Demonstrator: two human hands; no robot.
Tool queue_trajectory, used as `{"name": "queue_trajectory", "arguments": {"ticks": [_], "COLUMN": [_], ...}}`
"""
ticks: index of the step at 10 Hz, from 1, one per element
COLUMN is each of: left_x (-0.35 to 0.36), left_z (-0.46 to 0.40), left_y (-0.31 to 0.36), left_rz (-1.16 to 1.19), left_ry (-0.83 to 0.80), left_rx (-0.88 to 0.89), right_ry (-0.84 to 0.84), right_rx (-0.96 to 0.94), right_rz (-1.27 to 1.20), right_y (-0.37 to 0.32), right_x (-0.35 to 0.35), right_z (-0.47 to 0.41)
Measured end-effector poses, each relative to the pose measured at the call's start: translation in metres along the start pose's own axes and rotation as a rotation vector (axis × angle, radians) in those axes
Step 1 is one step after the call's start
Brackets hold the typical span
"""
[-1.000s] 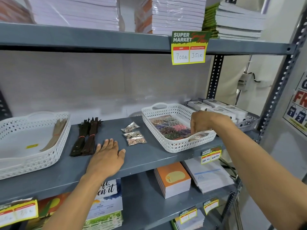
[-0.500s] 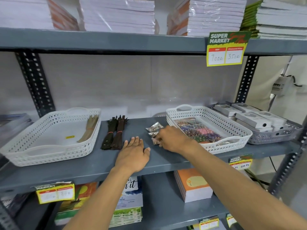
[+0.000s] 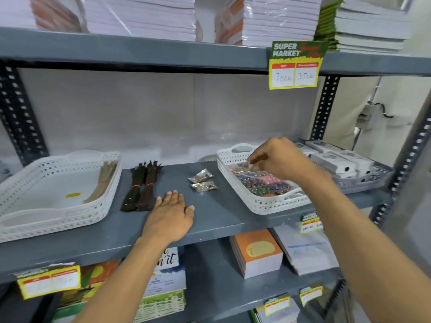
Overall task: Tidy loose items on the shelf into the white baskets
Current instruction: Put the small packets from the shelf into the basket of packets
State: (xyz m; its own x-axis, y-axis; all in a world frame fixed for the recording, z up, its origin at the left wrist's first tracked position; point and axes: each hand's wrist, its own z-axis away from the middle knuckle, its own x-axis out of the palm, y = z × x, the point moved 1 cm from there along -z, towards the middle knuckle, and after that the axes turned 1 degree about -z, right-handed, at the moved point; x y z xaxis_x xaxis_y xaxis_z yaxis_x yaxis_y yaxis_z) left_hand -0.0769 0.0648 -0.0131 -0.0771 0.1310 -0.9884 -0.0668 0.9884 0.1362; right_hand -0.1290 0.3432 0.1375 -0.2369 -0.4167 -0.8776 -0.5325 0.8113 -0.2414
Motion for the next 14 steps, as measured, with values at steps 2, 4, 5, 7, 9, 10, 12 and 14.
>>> {"name": "queue_trajectory", "arguments": {"ticks": [2, 4, 5, 7, 9, 10, 12, 14], "left_x": [0.003, 0.002, 0.0, 0.0, -0.001, -0.002, 0.0, 0.002], "left_z": [0.001, 0.001, 0.0, 0.001, 0.004, 0.004, 0.003, 0.002], "left_y": [-0.001, -0.001, 0.001, -0.001, -0.001, -0.001, -0.002, -0.002], "left_rz": [-0.012, -0.007, -0.005, 0.013, 0.01, 0.011, 0.02, 0.016], "left_ry": [-0.007, -0.003, -0.003, -0.008, -0.004, 0.003, 0.004, 0.006], "left_rx": [0.006, 0.007, 0.0, 0.0, 0.002, 0.008, 0.003, 0.008], "right_ry": [-0.289, -0.42, -0.161, -0.094, -0.339, -0.218, -0.033, -0.013], "right_rx": [0.129, 0.165, 0.14, -0.281, -0.158, -0.147, -0.155, -0.195], "right_rz": [0.104, 0.154, 0.191, 0.119, 0.163, 0.163, 0.216, 0.214], "right_y": [0.034, 0.049, 0.025, -0.069, -0.069, -0.069, -0.07, -0.065], "right_x": [0.021, 0.043, 0.038, 0.098, 0.173, 0.175, 0.173, 0.169], "right_z": [0.005, 0.003, -0.007, -0.015, -0.028, -0.031, -0.021, -0.013]}}
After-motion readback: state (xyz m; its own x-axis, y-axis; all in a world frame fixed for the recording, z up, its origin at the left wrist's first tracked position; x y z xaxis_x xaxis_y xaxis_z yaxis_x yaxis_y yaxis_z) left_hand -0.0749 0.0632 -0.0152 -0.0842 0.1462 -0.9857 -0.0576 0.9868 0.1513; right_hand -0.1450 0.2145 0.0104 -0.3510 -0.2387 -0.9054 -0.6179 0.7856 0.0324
